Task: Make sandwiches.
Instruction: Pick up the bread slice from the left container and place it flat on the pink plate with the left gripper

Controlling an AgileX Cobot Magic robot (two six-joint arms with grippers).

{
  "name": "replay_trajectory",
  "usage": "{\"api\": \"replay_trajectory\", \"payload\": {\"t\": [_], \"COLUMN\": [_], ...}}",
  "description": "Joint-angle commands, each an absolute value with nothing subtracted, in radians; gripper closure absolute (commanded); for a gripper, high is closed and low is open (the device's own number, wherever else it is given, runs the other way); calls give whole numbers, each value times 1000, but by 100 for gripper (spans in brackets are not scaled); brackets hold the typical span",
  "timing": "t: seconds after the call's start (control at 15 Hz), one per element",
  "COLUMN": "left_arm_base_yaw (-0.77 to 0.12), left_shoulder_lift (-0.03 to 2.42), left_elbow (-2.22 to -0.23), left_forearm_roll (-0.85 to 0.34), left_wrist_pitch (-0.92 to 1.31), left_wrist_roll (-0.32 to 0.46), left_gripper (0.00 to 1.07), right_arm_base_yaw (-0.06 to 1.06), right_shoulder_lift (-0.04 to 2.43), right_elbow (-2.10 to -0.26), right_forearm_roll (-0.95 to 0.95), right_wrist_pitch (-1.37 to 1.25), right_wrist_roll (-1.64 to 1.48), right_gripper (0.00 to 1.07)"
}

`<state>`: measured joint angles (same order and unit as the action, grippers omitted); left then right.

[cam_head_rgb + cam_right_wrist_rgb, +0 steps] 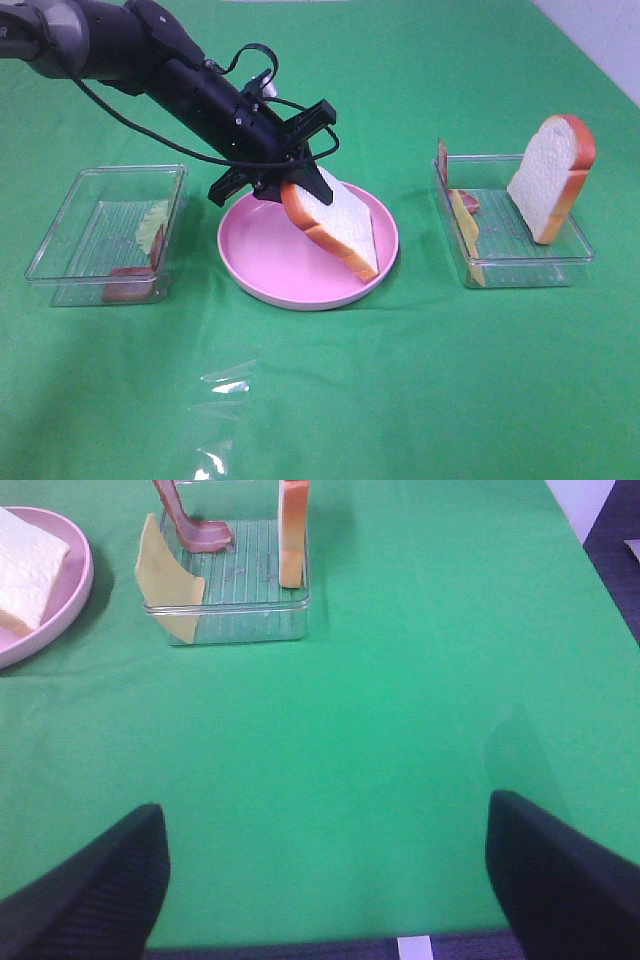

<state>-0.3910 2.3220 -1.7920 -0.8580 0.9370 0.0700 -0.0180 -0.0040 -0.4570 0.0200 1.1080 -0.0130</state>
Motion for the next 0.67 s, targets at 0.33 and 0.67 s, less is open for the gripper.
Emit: {"api": "replay_trajectory", "payload": {"t": [0.33,0.67], "left_arm_base_yaw": [-399,-399], "left_shoulder_lift": [2321,2339], "left_elbow": [-1792,-1792], "left_forearm_roll": [-874,-876], "left_wrist_pitch": [906,912], "left_wrist_roll": [77,77], "left_gripper": [98,96], "right_arm_base_yaw": [-20,-20], "right_shoulder_lift": [-20,-20], "right_elbow": [-453,-453], "right_forearm_roll": [22,22], "right_wrist_pitch": [1102,1102], "right_wrist_roll": [-22,-22], "right_gripper": [23,23]}}
